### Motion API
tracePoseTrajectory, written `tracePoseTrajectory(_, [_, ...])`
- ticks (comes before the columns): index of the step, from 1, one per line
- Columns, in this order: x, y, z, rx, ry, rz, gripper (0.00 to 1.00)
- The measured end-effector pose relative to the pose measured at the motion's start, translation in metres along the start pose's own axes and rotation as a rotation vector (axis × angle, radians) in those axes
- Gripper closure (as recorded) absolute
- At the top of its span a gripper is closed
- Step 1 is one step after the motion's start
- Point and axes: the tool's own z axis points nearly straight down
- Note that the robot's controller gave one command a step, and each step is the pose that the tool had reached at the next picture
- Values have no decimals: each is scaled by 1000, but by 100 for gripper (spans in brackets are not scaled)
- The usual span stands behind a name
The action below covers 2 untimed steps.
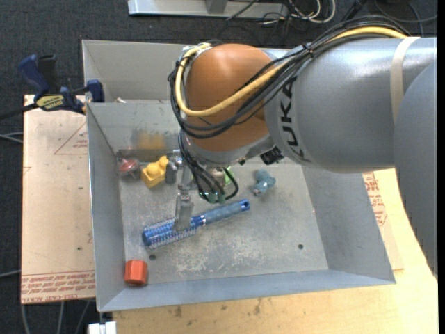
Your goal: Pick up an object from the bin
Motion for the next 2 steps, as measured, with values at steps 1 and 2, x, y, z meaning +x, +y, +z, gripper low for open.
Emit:
tracePoseTrajectory(1, [10,-41,159,1,0,-135,0])
tracePoseTrajectory(2, [8,-35,123,-2,-12,-156,0])
